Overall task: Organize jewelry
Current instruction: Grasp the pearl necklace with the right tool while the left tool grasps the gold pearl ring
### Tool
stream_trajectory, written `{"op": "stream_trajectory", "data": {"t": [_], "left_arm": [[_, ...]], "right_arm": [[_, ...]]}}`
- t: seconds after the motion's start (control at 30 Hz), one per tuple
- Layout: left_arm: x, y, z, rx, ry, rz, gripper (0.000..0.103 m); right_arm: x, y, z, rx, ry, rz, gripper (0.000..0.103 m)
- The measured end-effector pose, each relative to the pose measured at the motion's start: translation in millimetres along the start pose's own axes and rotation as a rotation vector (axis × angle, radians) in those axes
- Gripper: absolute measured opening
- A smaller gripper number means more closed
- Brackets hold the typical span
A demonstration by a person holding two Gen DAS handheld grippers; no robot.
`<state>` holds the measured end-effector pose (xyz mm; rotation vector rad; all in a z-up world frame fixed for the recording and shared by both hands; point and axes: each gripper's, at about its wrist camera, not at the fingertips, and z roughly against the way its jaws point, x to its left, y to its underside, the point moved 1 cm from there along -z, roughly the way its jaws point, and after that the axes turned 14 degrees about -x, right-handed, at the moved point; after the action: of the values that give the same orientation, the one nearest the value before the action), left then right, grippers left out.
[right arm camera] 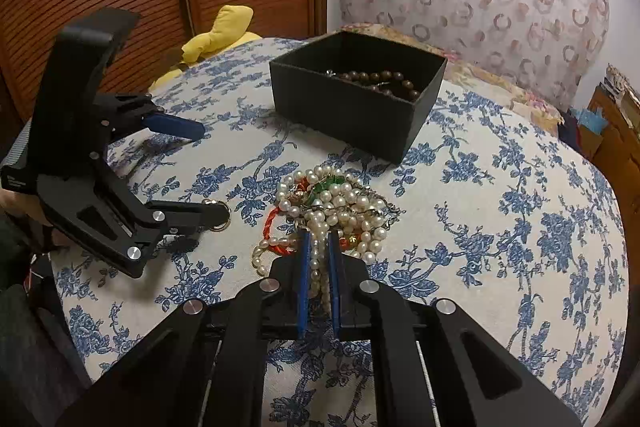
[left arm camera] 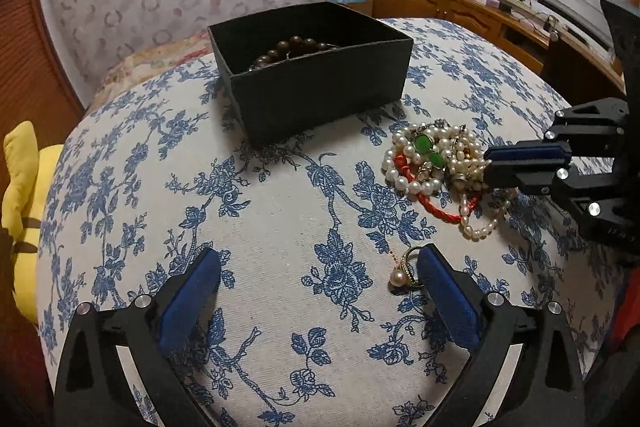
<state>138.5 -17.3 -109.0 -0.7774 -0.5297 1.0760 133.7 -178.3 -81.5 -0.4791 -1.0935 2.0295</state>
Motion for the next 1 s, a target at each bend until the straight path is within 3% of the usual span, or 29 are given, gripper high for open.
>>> {"op": "stream_trajectory", "data": {"t": [0.67,0.83,1.0], "left_arm": [[3.2,-0.6,1.9,-0.006,-0.014,0.010,0.095],[-0.9,0.3,17.9,-0.056,0.043,0.048,0.094],[-17.0,5.3,21.6,-0.053,0.089,0.032,0.069]], "right_arm": [[-14.3,-37.3,65.8,-0.206,0.044,-0.052,0.010],[-18.5,-42.2,75.1,-0.230,0.066,-0.053,0.010],[-20.2,-51.9,87.2,-0.270,0.088,-0.051,0.010]]}}
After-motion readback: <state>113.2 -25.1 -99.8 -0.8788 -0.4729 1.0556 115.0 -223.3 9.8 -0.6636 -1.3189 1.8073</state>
